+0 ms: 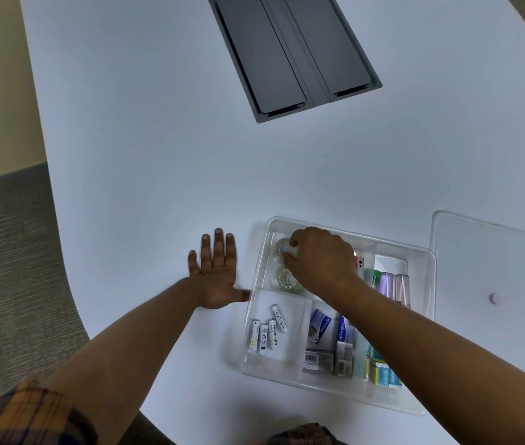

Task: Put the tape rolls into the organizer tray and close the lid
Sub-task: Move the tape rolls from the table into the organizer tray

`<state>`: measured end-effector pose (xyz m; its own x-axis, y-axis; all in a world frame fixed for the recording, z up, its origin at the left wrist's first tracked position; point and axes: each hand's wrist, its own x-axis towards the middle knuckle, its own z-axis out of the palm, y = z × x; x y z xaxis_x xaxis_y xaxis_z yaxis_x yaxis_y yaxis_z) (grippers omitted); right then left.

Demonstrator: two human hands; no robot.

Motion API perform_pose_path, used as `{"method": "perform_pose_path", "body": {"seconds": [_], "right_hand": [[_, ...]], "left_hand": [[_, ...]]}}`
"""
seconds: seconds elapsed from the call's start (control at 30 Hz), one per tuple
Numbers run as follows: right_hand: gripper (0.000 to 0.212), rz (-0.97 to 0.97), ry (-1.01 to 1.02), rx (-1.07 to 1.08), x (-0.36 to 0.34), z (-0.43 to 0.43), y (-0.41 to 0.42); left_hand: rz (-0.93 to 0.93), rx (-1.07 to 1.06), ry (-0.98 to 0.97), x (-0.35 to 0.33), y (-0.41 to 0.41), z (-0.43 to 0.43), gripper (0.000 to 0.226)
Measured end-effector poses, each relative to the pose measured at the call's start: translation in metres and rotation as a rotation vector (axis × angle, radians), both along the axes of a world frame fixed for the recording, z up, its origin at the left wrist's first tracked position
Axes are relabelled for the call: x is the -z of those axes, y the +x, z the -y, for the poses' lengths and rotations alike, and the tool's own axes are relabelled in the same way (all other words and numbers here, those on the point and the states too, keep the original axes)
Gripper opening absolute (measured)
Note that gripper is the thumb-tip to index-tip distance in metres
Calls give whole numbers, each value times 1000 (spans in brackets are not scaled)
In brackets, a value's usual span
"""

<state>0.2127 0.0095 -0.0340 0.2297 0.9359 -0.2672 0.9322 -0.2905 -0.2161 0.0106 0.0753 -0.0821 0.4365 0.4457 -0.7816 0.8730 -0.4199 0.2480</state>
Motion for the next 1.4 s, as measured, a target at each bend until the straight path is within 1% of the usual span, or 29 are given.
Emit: {"method": "perform_pose_path", "body": {"seconds": [0.07, 0.17, 0.23, 0.3, 0.37, 0.43, 0.53, 0.67, 0.77, 0.83, 0.9, 1.0, 1.07, 1.27, 1.33, 1.4], "right_hand": [[27, 9, -2, 40, 0, -1, 2], [22, 3, -70, 81, 1, -1, 1], [28, -65, -106, 118, 2, -2, 0], [37, -176, -150, 153, 0, -3, 0], [41, -269, -189, 186, -2, -3, 1], [43, -300, -224, 207, -4, -1, 4], [41, -246, -260, 177, -10, 5, 8], [43, -82, -250, 5, -17, 14, 1], [56, 3, -246, -125, -16, 21, -12], [63, -4, -256, -116, -14, 23, -16], [56, -113, -255, -12, -15, 21, -15], [43, -344, -235, 170, -16, 17, -10], [40, -408, -250, 193, -17, 17, -10], [39, -400, -236, 149, -17, 21, -13], [38, -358, -190, 118, -15, 26, -14], [36, -285, -83, 60, -14, 33, -14]], "left_hand": [[0, 2, 4, 0, 0, 0, 118], [-1, 0, 10, -1, 0, 0, 118], [1, 0, 12, -1, 0, 1, 118], [2, -2, 12, -2, 1, 0, 119], [3, -6, 12, -2, 1, 1, 119], [3, -7, 7, -3, 1, 1, 119], [6, -7, 5, -2, 1, 1, 120], [6, -7, 4, -1, 0, 1, 120], [9, -5, 9, 0, 0, 0, 121], [9, -2, 9, 0, 0, 0, 120], [7, 1, 10, 1, 0, 0, 120], [6, 2, 16, 2, 0, 0, 119], [6, 2, 10, 3, 0, 0, 119], [11, -7, 23, 6, -2, 1, 120], [18, -7, 26, 7, -2, 0, 120], [27, -14, 32, 9, -2, 1, 120]]}}
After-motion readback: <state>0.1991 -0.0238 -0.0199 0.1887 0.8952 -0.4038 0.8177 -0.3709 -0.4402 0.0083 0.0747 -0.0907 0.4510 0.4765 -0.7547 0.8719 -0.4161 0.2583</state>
